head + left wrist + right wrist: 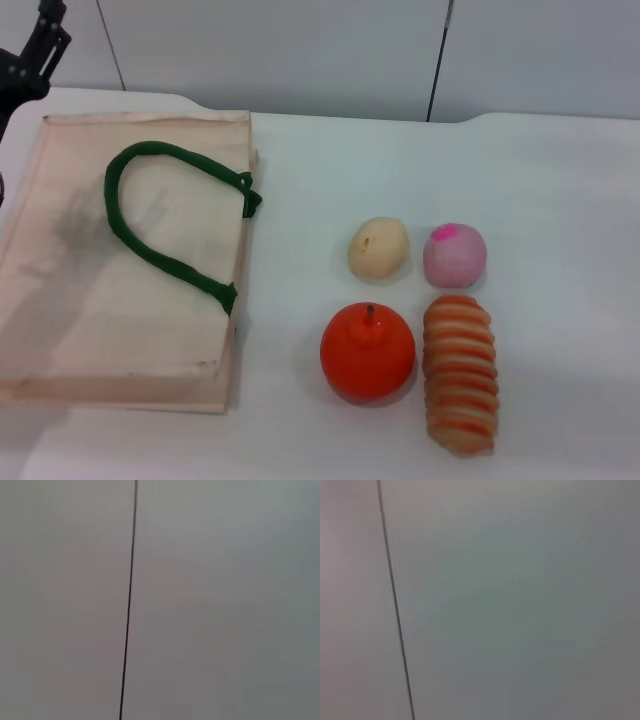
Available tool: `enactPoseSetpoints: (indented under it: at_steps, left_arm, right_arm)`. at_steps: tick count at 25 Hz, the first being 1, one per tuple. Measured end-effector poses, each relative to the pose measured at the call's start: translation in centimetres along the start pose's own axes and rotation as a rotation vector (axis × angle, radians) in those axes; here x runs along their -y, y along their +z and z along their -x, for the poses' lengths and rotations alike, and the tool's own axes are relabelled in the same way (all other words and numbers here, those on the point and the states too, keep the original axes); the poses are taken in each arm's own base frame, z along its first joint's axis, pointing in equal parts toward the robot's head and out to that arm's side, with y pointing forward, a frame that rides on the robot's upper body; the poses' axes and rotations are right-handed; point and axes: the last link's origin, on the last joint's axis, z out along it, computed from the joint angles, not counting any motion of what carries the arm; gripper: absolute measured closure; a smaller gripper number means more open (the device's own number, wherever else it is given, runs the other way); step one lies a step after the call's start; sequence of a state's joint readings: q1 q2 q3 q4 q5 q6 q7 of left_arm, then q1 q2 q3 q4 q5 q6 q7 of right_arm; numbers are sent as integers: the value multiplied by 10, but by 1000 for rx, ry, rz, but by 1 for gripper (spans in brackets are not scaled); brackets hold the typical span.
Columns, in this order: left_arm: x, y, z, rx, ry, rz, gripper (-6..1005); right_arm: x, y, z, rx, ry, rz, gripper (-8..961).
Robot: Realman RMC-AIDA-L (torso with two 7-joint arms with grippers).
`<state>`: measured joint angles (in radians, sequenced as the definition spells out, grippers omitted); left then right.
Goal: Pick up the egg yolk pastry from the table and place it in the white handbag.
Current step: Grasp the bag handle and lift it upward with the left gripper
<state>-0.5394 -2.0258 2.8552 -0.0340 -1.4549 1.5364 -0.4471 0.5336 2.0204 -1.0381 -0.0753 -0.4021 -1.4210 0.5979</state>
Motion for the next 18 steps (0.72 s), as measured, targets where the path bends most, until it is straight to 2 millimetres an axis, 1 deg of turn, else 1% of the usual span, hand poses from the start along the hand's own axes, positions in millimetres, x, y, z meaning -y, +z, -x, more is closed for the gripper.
enactPoseSetpoints:
  at_steps: [4, 9, 11, 14, 18]
  left_arm:
    - [8, 4, 3, 51, -88, 2, 170]
    - [16, 10, 5, 125, -161, 31, 171]
    - [18, 12, 10, 170, -162, 27, 171]
    - [19, 11, 16, 241, -193, 44, 171]
    - [31, 11, 12, 332, -270, 67, 171]
  right_arm:
    - [0, 5, 2, -39, 41, 59, 71]
    - [1, 13, 10, -140, 91, 220, 71]
    - [1, 16, 15, -185, 93, 295, 71]
    - [0, 19, 22, -280, 79, 413, 71]
    - [-5, 24, 28, -426, 52, 554, 71]
